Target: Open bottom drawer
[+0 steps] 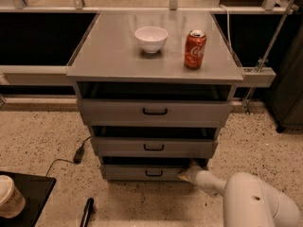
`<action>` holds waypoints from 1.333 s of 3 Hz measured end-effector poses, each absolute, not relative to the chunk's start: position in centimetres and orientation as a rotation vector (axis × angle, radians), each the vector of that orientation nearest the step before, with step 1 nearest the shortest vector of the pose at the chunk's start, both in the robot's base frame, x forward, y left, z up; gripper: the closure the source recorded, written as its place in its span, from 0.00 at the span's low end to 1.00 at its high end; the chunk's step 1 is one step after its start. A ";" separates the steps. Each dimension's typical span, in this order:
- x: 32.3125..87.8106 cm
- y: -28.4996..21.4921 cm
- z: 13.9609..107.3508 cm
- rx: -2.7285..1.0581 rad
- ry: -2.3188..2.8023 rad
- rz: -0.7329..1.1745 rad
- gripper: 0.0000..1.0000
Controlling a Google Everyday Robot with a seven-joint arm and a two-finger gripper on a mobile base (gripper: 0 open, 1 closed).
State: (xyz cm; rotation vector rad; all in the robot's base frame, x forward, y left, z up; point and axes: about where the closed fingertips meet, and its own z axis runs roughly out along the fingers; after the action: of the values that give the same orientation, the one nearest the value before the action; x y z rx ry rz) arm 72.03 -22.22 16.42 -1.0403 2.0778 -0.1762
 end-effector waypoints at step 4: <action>72.0 -22.8 17.3 -1.040 2.078 -0.176 1.00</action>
Offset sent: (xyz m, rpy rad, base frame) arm -0.2617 0.0970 -0.0318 0.1819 -0.2229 -0.1151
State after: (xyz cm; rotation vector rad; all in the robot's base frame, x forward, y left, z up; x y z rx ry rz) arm 72.03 -22.83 17.33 -1.0403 2.0777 -0.1762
